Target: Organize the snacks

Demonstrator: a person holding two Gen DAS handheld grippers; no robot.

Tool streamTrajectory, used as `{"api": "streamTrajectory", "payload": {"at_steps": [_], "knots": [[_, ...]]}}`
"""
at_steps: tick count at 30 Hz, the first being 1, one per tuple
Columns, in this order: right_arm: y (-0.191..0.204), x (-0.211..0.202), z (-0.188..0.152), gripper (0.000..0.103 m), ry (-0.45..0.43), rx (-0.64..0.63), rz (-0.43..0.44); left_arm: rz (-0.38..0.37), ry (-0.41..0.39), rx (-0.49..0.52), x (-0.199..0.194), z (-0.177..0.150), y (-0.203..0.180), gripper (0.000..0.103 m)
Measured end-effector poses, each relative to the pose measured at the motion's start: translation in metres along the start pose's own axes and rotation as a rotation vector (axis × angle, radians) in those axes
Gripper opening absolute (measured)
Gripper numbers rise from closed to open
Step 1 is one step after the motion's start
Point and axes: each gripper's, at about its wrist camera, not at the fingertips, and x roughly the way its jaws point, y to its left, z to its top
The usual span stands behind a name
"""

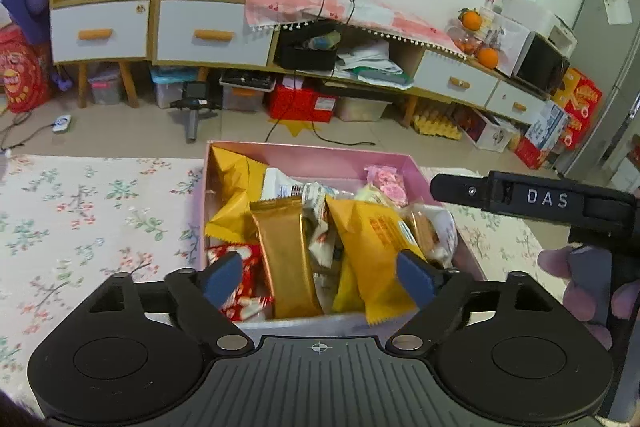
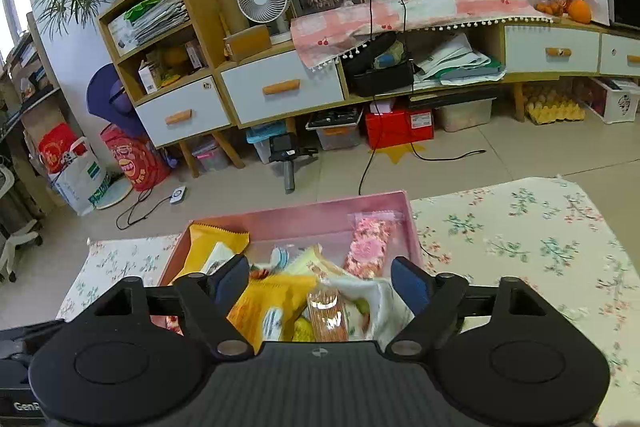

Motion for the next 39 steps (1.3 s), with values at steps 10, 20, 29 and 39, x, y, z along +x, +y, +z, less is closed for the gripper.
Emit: {"api": "streamTrajectory", "payload": {"at_steps": [10, 20, 29, 39], "knots": [[0.005, -0.042, -0.017, 0.070, 0.058, -0.009, -0.122, 0.124, 0.079, 0.006, -0.044, -0.029, -0.009, 0.098], [0.026, -0.086, -0.055, 0.076, 0.102, -0.098, -0.163, 0.198, 0.167, -0.011, -0.067, -0.069, -0.010, 0.100], [0.024, -0.095, -0.084, 0.077, 0.153, -0.078, -0.203, 0.267, 0.184, -0.047, -0.074, -0.088, 0.000, 0.101], [0.033, -0.094, -0.090, 0.077, 0.139, -0.123, -0.235, 0.315, 0.166, -0.023, -0.075, -0.081, 0.001, 0.101]]}}
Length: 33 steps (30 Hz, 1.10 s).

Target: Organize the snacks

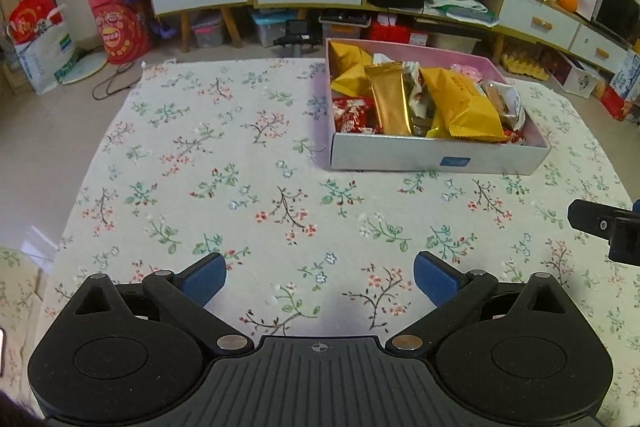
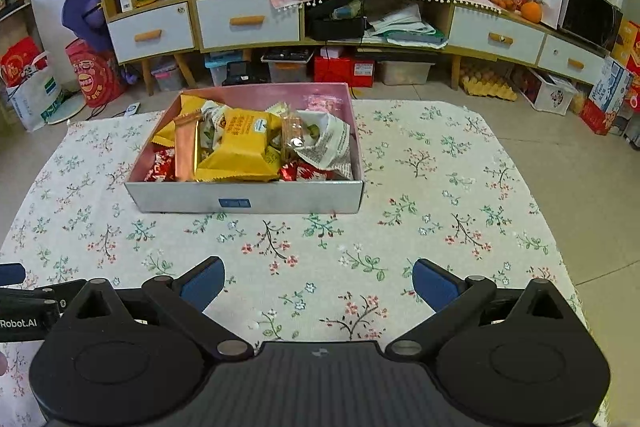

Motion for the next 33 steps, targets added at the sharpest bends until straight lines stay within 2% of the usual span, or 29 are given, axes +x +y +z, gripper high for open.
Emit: {"api": "streamTrajectory", "payload": {"at_steps": [20, 33], "knots": [[0.019, -0.006, -0.003, 0.079, -0.010, -0.061, 0.028, 0.048, -0.017, 0.015, -0.004, 0.001, -0.001, 0.101], [0.028, -0.008, -0.006, 0.079, -0.021, -0.094, 0.021, 0.053, -0.024, 0.020, -0.007, 0.001, -0.003, 0.102]]}}
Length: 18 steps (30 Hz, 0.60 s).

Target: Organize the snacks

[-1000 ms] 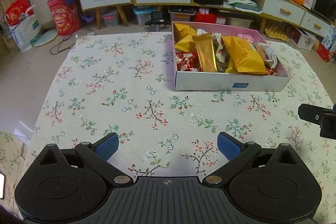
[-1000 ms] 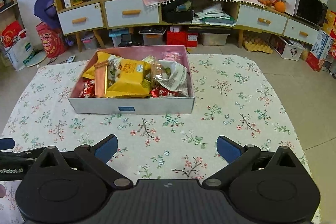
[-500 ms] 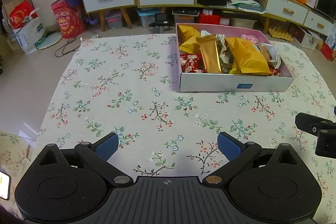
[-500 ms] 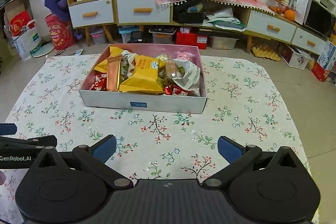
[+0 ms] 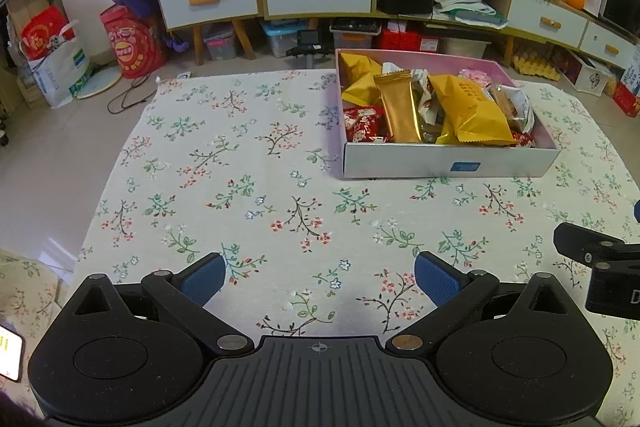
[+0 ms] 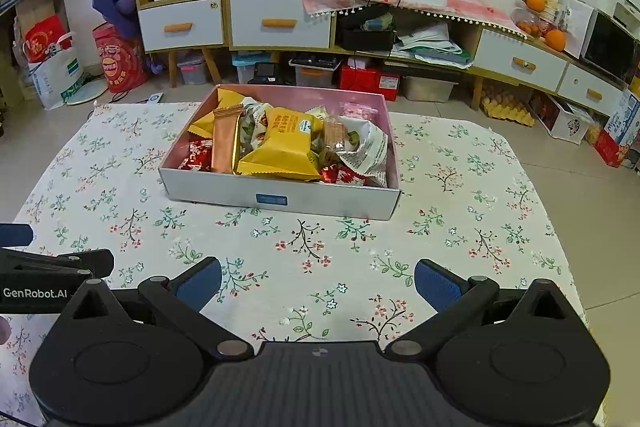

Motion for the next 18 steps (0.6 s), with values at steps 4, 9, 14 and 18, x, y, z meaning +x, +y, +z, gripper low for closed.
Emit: {"api": "streamTrajectory", "payload": {"at_steps": [4, 9, 14, 18], "knots": [[0.0023, 0.0030, 0.0006, 0.079, 0.003, -0.002, -0.005, 0.001, -0.003, -0.008, -0.0011, 0.0002, 0.0011, 0.102], [0.0043, 0.0030, 0.0001, 0.079, 0.001, -0.008, -0.010, 0.005, -0.008, -0.008, -0.0029, -0.0002, 0.0013, 0.102], [0.0036, 0.0019, -0.0004, 0.079, 0.000, -0.004, -0.008, 0.007, -0.010, -0.007, -0.0026, -0.0007, -0.0001, 0.102], [0.0032, 0.0016, -0.0009, 0.079, 0.003, -0.006, -0.008, 0.010, -0.014, -0.002, -0.0025, -0.0012, -0.0017, 0.102]]}}
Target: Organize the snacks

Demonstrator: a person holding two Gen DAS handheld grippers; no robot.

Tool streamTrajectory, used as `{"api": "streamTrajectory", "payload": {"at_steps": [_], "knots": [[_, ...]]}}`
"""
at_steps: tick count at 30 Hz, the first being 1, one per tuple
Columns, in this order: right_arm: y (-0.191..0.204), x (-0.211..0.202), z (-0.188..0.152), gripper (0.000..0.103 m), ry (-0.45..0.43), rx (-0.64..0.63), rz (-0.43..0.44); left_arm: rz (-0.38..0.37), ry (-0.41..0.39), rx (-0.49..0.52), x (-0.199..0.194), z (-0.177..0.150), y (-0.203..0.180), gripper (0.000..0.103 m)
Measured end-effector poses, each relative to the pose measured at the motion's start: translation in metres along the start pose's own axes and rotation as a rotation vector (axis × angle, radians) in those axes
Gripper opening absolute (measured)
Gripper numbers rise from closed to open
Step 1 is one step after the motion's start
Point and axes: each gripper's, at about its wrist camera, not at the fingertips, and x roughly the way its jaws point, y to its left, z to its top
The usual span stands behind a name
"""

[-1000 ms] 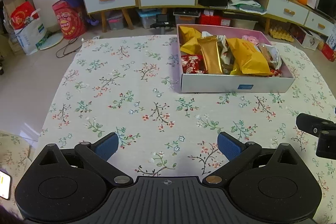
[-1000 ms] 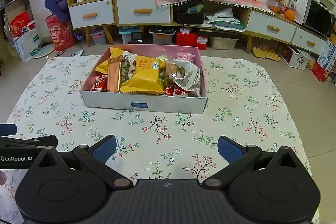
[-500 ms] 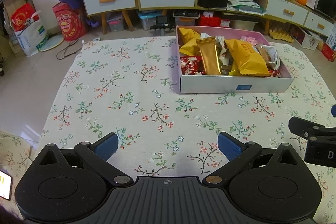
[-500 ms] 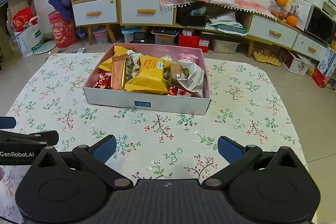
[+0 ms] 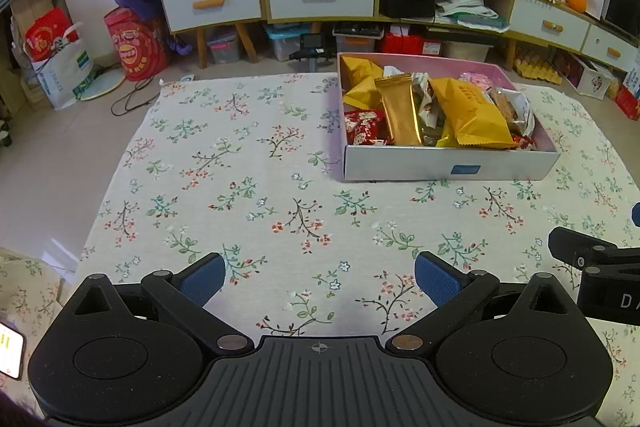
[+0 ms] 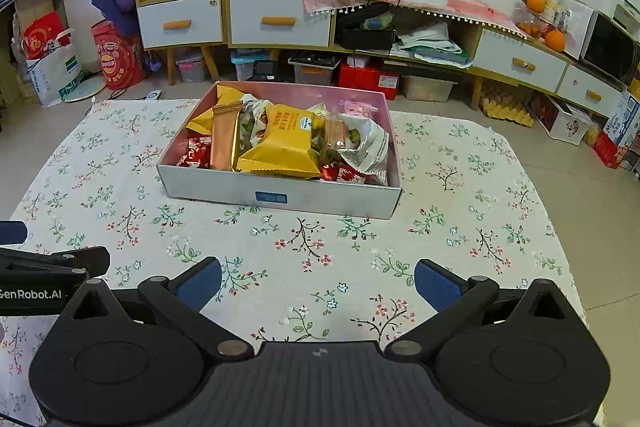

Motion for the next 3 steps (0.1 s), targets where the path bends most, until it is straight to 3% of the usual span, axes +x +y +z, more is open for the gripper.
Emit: {"api": "streamTrajectory", "payload": {"at_steps": [3], "knots": [[0.0001, 0.0000, -0.0005, 0.079, 0.000, -0.003, 0.000, 0.001, -0.001, 0.008, 0.0004, 0.0002, -0.0013, 0.102]]}}
